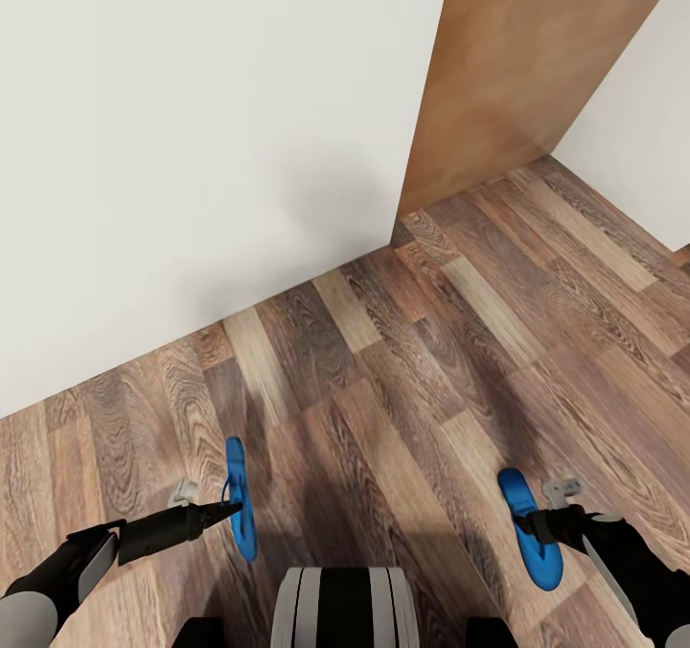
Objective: In the bedroom, move the book from the bed onto either nightstand, and place the two sandals side by side next to the bed.
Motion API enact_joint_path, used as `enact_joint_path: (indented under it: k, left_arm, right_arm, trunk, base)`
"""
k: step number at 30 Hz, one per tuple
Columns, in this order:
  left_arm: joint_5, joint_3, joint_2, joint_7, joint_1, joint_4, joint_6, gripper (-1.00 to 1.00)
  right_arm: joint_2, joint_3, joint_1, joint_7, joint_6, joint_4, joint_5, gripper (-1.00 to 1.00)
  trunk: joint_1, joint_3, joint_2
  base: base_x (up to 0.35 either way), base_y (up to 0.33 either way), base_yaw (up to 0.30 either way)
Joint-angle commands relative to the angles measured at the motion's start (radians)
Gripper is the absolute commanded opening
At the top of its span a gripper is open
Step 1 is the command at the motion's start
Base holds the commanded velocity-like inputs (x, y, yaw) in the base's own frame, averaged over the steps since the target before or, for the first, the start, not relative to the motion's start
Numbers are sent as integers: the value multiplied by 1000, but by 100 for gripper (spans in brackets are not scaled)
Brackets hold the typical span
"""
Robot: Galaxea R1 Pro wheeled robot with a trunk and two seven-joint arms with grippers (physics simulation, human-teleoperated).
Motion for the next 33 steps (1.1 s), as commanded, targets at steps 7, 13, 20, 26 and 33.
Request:
enact_joint_path:
  k: [7, 13, 20, 26, 33]
  left_arm:
    - [5, -1, 2, -5, 0, 0, 11, -100]
    - [5, -1, 2, -6, 0, 0, 11, -100]
    - [5, -1, 2, -6, 0, 0, 11, -100]
    - [5, -1, 2, -7, 0, 0, 11, -100]
    - [5, -1, 2, -8, 0, 0, 11, -100]
  right_arm:
    - [-1, 2, 0, 1, 5, -2, 3, 100]
    - [-1, 2, 0, 1, 5, -2, 3, 100]
    - [0, 2, 0, 0, 5, -2, 8, 100]
    - [0, 2, 0, 0, 6, -2, 11, 100]
    - [0, 2, 0, 0, 5, -3, 11, 100]
  trunk:
    - [0, -1, 0]
    - [1, -8, -1]
    - [3, -28, -2]
    - [3, -28, -2]
    - [5, -43, -3]
  base:
    - [0, 0, 0]
    - [0, 0, 0]
    - [0, 0, 0]
    - [0, 0, 0]
    - [0, 0, 0]
